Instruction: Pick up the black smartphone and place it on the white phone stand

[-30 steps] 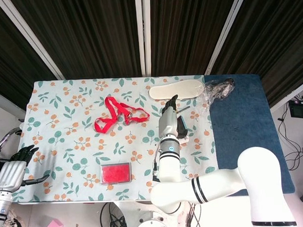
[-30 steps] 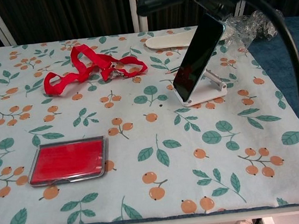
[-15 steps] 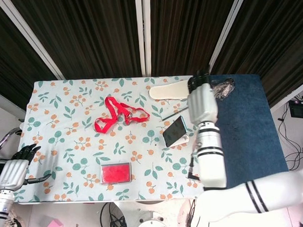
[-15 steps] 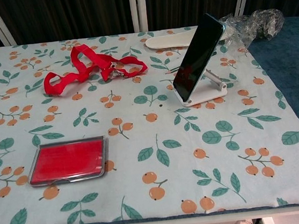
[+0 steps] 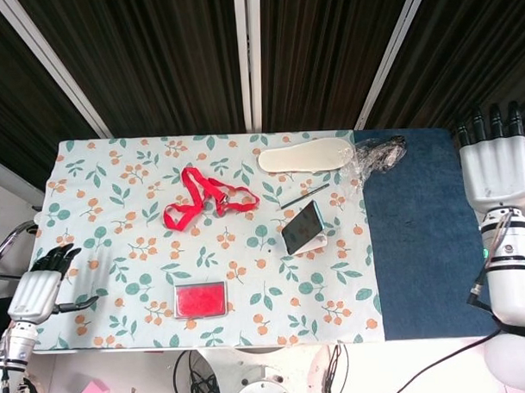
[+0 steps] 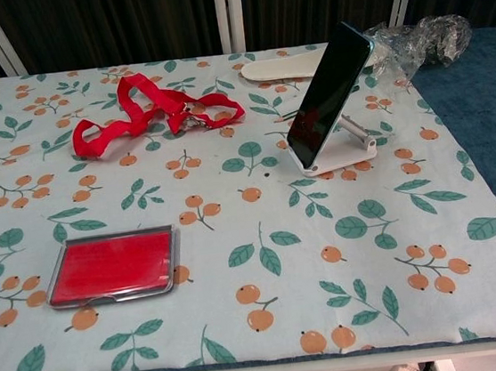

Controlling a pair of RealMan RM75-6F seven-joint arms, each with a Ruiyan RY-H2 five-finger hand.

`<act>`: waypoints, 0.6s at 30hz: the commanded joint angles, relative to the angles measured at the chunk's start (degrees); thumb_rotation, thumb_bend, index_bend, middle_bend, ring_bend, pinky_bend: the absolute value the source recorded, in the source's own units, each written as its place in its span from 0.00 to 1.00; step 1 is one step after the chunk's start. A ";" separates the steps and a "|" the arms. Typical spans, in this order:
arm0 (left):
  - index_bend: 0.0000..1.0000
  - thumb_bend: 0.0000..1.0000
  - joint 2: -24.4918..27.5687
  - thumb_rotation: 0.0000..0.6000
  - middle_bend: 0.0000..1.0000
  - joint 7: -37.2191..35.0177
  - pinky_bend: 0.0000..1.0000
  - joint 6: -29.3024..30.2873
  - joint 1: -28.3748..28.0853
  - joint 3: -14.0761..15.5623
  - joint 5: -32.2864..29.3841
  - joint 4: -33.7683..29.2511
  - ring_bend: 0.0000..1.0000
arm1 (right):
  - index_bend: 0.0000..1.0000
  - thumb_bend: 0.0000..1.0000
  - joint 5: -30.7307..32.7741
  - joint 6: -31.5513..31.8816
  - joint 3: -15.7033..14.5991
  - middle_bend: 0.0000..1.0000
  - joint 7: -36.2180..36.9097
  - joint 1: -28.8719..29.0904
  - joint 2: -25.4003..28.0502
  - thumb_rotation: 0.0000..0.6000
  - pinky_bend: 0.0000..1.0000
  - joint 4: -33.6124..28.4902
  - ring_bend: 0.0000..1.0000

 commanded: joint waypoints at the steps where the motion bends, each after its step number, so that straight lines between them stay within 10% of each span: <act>1: 0.10 0.00 0.61 0.46 0.06 0.74 0.19 0.70 0.09 -0.27 0.04 -0.56 0.06 | 0.00 0.05 -40.97 -5.04 -11.97 0.00 46.02 -24.08 -7.25 1.00 0.00 21.86 0.00; 10: 0.10 0.00 3.33 0.45 0.06 4.97 0.19 3.33 0.00 -1.48 0.28 -5.33 0.06 | 0.00 0.06 -58.35 11.91 -18.59 0.00 78.97 -34.98 -26.52 1.00 0.00 51.57 0.00; 18: 0.10 0.01 4.01 0.45 0.06 8.06 0.19 4.67 -0.02 -1.60 1.01 -8.46 0.06 | 0.00 0.08 -58.65 11.16 -20.21 0.00 79.91 -36.93 -35.78 1.00 0.00 58.86 0.00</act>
